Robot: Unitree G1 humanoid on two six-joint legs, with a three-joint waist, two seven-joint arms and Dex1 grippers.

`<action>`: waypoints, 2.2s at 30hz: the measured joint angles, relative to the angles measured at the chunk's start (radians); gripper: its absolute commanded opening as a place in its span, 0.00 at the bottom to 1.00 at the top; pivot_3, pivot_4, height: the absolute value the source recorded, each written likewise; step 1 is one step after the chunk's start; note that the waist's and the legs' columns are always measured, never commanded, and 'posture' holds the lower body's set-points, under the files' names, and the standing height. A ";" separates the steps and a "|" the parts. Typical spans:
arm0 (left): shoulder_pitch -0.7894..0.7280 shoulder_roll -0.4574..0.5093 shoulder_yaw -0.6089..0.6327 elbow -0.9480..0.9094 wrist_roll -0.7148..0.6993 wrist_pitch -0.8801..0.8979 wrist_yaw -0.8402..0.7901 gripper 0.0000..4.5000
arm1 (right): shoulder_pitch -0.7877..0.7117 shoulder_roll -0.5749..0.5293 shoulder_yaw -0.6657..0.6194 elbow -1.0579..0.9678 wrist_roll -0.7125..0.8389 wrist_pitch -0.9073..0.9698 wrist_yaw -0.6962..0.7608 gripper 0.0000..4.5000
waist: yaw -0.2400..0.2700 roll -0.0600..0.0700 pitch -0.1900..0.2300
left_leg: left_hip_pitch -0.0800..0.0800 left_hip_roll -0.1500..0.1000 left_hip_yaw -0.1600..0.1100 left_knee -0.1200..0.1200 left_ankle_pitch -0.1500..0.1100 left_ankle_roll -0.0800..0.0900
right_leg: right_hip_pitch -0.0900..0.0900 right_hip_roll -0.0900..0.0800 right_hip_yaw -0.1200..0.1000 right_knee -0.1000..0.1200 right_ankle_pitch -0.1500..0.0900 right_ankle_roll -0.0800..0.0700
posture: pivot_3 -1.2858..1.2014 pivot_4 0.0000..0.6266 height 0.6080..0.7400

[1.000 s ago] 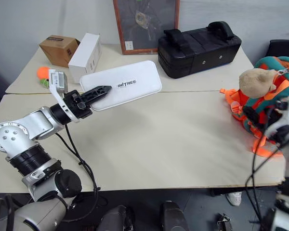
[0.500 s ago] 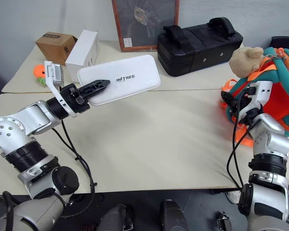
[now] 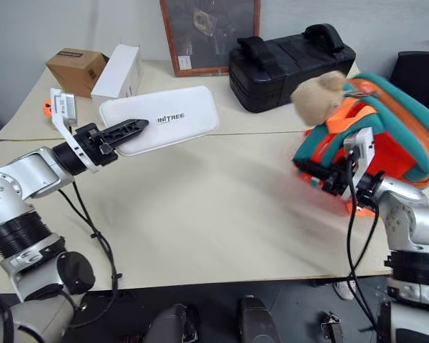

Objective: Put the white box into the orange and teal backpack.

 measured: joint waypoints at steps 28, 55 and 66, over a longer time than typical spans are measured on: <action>-0.114 0.248 -0.470 0.068 0.036 -0.349 -0.622 0.27 | 0.267 -0.572 0.086 -0.257 0.437 0.032 0.445 0.01 | 0.028 -0.002 0.002 | -0.002 -0.002 -0.001 0.004 -0.002 0.005 | 0.001 -0.003 -0.001 -0.001 0.000 -0.001 | 0.52 0.24 1.00; -0.300 -0.113 -0.892 0.319 0.529 -0.866 -0.814 0.27 | 0.216 -0.446 0.158 -0.185 0.264 -0.053 0.451 0.01 | 0.032 -0.002 0.002 | -0.006 -0.002 -0.005 0.017 -0.005 0.012 | 0.004 -0.004 -0.004 0.000 0.002 0.003 | 0.52 0.24 1.00; -0.326 -0.348 -0.906 0.468 0.645 -0.968 -0.651 0.61 | 0.155 -0.357 0.159 -0.175 0.197 -0.052 0.437 0.01 | 0.025 -0.002 0.002 | -0.005 -0.002 -0.005 0.017 -0.005 0.011 | 0.004 -0.004 -0.003 0.002 0.002 0.003 | 0.52 0.24 1.00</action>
